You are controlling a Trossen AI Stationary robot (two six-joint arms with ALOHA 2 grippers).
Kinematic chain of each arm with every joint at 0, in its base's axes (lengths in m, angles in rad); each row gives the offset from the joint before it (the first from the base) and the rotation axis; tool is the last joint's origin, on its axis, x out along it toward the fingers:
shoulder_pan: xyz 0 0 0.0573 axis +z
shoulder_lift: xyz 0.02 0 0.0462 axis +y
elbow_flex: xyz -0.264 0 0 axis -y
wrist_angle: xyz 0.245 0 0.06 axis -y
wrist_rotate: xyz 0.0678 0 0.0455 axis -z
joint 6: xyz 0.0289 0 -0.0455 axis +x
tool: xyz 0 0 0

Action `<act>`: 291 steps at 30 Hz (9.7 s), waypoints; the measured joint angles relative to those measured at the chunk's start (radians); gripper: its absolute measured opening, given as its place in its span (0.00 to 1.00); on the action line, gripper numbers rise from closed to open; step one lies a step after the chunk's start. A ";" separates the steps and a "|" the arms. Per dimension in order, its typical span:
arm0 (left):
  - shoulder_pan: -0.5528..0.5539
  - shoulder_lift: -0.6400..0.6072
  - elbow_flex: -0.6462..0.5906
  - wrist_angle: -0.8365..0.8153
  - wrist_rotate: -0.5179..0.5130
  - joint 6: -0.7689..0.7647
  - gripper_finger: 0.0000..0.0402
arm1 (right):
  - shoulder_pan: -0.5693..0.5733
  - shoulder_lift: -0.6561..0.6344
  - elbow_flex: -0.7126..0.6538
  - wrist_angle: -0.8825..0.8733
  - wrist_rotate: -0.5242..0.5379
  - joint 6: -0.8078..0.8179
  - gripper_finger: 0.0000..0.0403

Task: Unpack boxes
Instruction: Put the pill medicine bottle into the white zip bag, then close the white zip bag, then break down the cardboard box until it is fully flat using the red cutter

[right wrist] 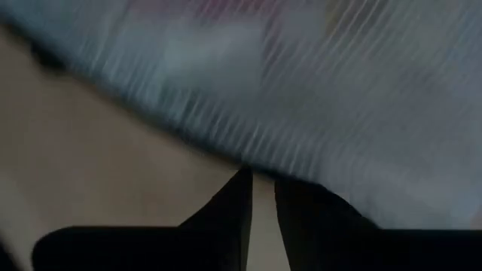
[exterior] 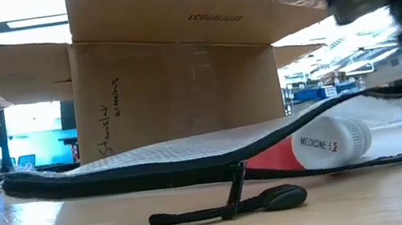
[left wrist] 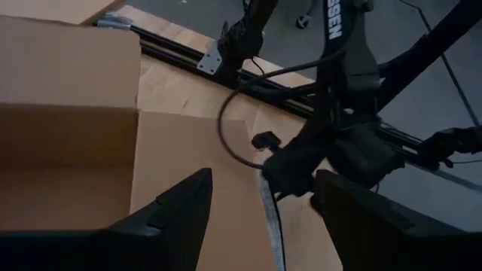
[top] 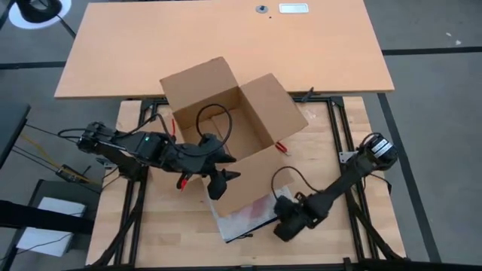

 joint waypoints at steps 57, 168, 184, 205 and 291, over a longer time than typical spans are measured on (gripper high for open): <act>-0.437 0.623 0.000 0.121 -0.049 -0.068 0.49 | 0.174 -0.037 -0.001 0.405 0.090 -0.181 0.11; -0.397 0.812 0.283 -0.213 0.013 -0.554 0.03 | 0.189 -0.104 -0.002 -0.226 0.160 0.121 0.04; -0.415 0.808 0.574 -0.267 0.348 -0.335 0.49 | 0.208 -0.298 -0.002 -0.291 0.062 -0.063 0.56; -0.196 0.511 0.580 -0.393 0.003 -0.065 0.50 | 0.114 -0.409 -0.002 -0.225 0.214 -0.243 0.63; 0.225 0.209 -0.220 0.002 0.082 -0.013 0.48 | -0.236 -0.609 -0.296 -0.276 -0.092 -0.612 0.50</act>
